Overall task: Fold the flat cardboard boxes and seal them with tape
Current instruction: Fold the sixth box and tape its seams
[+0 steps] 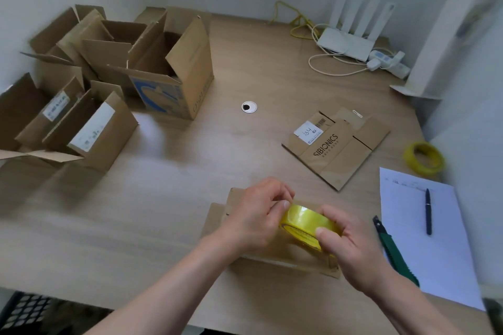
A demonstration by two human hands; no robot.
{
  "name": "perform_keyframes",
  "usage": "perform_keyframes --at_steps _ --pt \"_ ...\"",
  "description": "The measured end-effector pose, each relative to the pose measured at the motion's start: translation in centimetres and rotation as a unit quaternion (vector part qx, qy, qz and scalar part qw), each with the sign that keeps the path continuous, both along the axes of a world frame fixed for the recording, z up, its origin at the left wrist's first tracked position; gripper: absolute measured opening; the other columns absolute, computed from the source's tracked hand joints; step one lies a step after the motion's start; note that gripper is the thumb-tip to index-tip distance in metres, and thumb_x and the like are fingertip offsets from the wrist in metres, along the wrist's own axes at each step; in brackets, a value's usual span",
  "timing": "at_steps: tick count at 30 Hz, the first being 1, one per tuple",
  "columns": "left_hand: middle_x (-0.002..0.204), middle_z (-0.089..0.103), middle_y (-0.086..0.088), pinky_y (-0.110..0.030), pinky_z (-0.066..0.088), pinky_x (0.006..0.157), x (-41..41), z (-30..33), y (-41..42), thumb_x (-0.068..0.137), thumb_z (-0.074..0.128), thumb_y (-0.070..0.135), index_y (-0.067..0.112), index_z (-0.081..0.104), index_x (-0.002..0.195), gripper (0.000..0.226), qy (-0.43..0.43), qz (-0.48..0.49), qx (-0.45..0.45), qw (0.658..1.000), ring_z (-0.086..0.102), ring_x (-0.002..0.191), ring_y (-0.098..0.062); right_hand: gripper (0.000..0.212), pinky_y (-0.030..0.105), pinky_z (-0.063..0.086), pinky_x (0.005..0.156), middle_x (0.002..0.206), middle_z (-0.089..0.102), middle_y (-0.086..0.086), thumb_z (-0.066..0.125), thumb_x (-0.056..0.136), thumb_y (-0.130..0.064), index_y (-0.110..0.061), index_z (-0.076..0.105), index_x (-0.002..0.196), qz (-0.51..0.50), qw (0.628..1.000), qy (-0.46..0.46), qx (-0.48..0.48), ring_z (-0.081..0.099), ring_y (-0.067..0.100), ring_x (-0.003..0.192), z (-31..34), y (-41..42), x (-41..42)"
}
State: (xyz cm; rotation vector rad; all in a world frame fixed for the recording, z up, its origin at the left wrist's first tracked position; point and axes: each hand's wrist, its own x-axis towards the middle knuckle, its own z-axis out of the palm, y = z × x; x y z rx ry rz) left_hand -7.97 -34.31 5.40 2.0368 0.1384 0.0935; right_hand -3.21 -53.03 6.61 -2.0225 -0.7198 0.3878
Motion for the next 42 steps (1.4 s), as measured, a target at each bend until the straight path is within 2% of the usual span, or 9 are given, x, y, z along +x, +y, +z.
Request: perform_keyframes --at_steps 2,5,8,10,12,19,32,38,42 --pt "0.102 0.065 -0.005 -0.007 0.034 0.074 0.1 0.1 0.1 0.091 0.054 -0.003 0.015 0.055 0.083 0.020 0.005 -0.017 0.024 1.000 0.051 0.084 -0.001 0.029 0.042 0.035 0.055 0.062 0.048 0.009 0.051 0.075 -0.044 -0.016 0.054 0.068 -0.005 1.000 -0.005 -0.012 0.046 0.024 0.058 -0.1 0.0 -0.1" --pt "0.100 0.064 -0.004 -0.029 0.044 0.083 0.3 0.2 0.7 0.095 0.052 0.005 0.018 0.056 0.083 0.017 0.094 -0.033 -0.003 0.995 0.053 0.089 -0.014 0.034 0.042 0.035 0.055 0.063 0.047 0.009 0.052 0.076 -0.045 -0.012 0.054 0.069 -0.003 1.000 -0.007 -0.026 0.044 0.025 0.059 0.0 0.0 -0.3" --pt "0.087 0.057 -0.008 -0.050 0.046 0.095 0.1 0.6 1.7 0.096 0.053 0.007 0.008 0.063 0.087 0.014 0.188 -0.037 -0.154 0.969 0.050 0.084 -0.017 0.031 0.032 0.032 0.054 0.062 0.046 0.005 0.051 0.074 -0.045 -0.015 0.056 0.070 0.007 0.999 -0.024 -0.045 0.043 0.019 0.059 0.3 0.2 -0.5" --pt "0.085 0.058 -0.011 -0.055 0.044 0.097 0.0 0.9 2.0 0.091 0.057 0.013 0.011 0.063 0.082 0.011 0.192 -0.028 -0.193 0.962 0.051 0.083 -0.020 0.033 0.030 0.030 0.054 0.062 0.046 0.005 0.051 0.073 -0.046 -0.014 0.056 0.069 0.010 0.998 -0.029 -0.055 0.043 0.018 0.059 0.6 0.6 -0.4" --pt "0.082 0.060 -0.011 -0.053 0.048 0.092 -0.1 1.3 2.1 0.081 0.057 0.021 0.013 0.064 0.079 0.011 0.181 -0.016 -0.174 0.968 0.052 0.080 -0.020 0.036 0.032 0.031 0.054 0.063 0.048 0.008 0.050 0.072 -0.048 -0.013 0.057 0.069 0.009 0.998 -0.022 -0.056 0.044 0.020 0.060 0.8 0.9 -0.3" --pt "0.078 0.066 -0.003 -0.028 0.049 0.073 -1.4 0.7 2.5 0.086 0.064 -0.005 0.015 0.069 0.080 0.021 0.142 0.031 -0.205 0.968 0.059 0.074 -0.012 0.037 0.027 0.031 0.052 0.063 0.051 0.009 0.050 0.070 -0.049 -0.014 0.061 0.071 0.029 0.997 -0.029 -0.065 0.046 0.018 0.058 1.1 1.2 -0.1" --pt "0.062 0.059 0.004 -0.030 0.042 0.062 -1.2 0.5 1.5 0.079 0.062 -0.010 0.021 0.063 0.066 0.034 0.121 0.085 -0.149 0.978 0.051 0.059 -0.012 0.035 0.027 0.030 0.053 0.063 0.051 0.003 0.048 0.071 -0.053 -0.019 0.057 0.070 0.067 0.993 -0.045 -0.088 0.045 0.014 0.058 1.4 0.9 0.4" --pt "0.066 0.056 -0.007 -0.024 0.040 0.051 -1.4 1.6 2.8 0.080 0.053 -0.017 0.006 0.060 0.099 0.031 0.184 0.092 -0.211 0.955 0.048 0.049 -0.013 0.021 0.035 0.035 0.057 0.061 0.050 -0.002 0.055 0.075 -0.043 -0.022 0.057 0.071 0.084 0.988 -0.050 -0.116 0.046 0.015 0.060 1.4 1.5 0.4" --pt "0.067 0.058 -0.005 -0.024 0.041 0.052 -1.7 1.1 2.6 0.069 0.063 0.004 0.003 0.067 0.098 0.029 0.211 0.089 -0.246 0.942 0.051 0.053 -0.012 0.023 0.036 0.035 0.056 0.059 0.048 -0.006 0.053 0.073 -0.048 -0.025 0.056 0.069 0.084 0.990 -0.038 -0.110 0.046 0.014 0.059 1.4 1.7 0.4"
